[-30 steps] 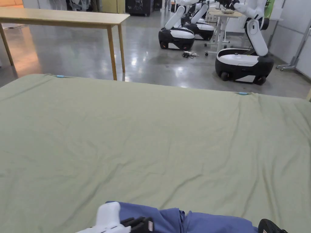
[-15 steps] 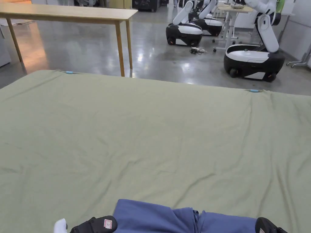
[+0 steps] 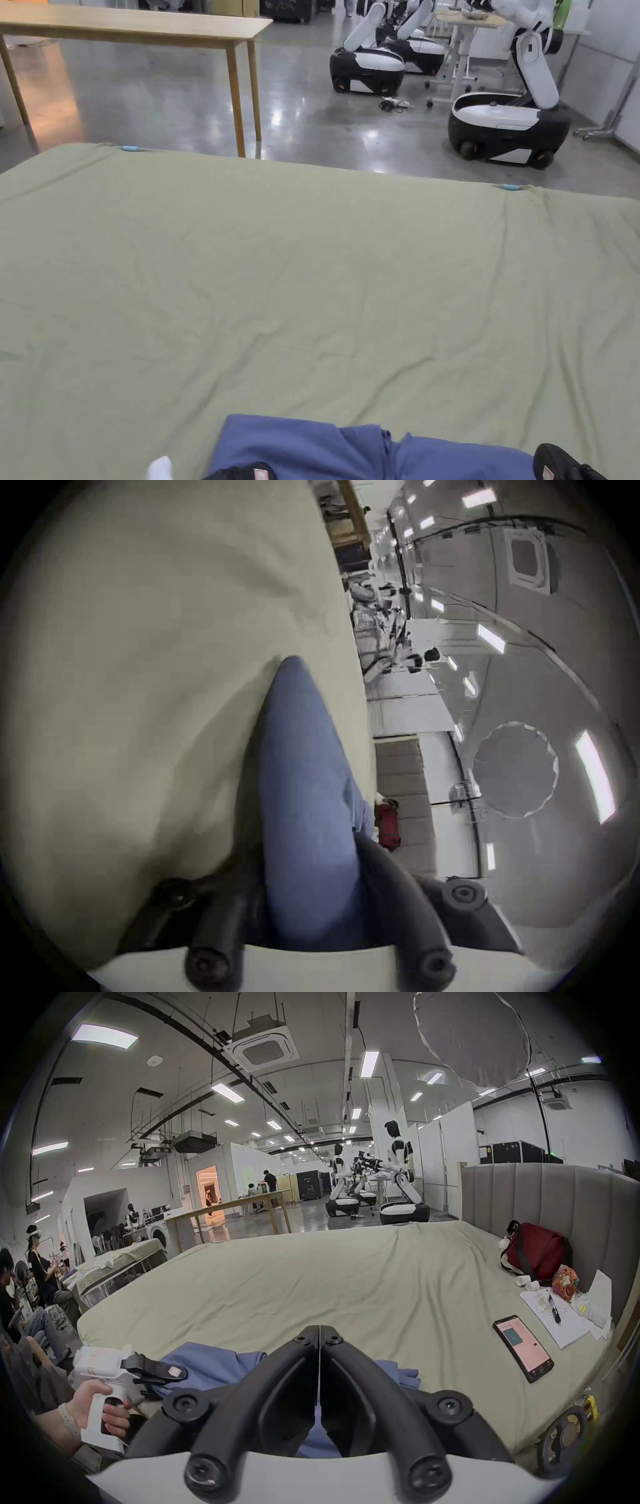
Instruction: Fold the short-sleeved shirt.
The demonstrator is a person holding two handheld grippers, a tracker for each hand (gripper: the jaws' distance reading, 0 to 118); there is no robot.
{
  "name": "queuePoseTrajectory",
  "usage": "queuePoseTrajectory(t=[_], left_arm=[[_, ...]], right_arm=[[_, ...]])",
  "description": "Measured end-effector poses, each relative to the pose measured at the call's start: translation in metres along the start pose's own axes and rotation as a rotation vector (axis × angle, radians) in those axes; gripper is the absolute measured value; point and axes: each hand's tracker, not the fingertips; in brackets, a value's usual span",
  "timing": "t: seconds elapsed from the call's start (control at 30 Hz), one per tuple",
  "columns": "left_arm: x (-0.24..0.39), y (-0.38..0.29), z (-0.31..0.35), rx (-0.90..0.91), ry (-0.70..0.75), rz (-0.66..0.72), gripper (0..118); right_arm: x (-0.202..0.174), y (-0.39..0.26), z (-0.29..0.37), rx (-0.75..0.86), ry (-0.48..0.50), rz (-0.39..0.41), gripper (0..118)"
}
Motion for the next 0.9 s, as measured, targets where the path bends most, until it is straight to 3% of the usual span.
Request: queuePoseTrajectory(t=[0.1,0.3,0.5,0.67,0.73,0.8,0.83,0.87,0.9], left_arm=[[0.03,0.015,0.04,0.087,0.012,-0.047,12],[0.108,0.013,0.055,0.15,0.302,-0.534,12],[0.212,-0.095,-0.047,0.003,0.38,-1.126,12],[0.212,-0.203,-0.144,-0.179,0.6,-1.608,12],[0.194,-0.221,-0.167,-0.25,0.657,-1.685,12],[0.18,-0.222,-0.176,-0.259,0.712,-1.646,13],[0.18,-0.219,-0.171,-0.231,0.691,-1.65,17],[0.185,-0.215,-0.164,-0.199,0.662,-1.642,32],[0.191,-0.211,-0.158,-0.184,0.634,-1.607,58]], right_arm=[[0.004,-0.001,-0.001,-0.005,0.005,-0.015,6],[0.007,-0.004,0.001,-0.014,0.008,0.002,6],[0.02,-0.006,0.012,-0.014,-0.016,-0.009,6],[0.038,-0.006,0.026,-0.004,-0.058,-0.02,6],[0.045,-0.006,0.029,-0.001,-0.071,-0.04,6],[0.05,-0.006,0.032,0.002,-0.076,-0.052,6],[0.051,-0.006,0.033,0.003,-0.076,-0.056,6],[0.052,-0.006,0.034,0.004,-0.076,-0.055,6],[0.052,-0.006,0.034,0.005,-0.076,-0.052,6]])
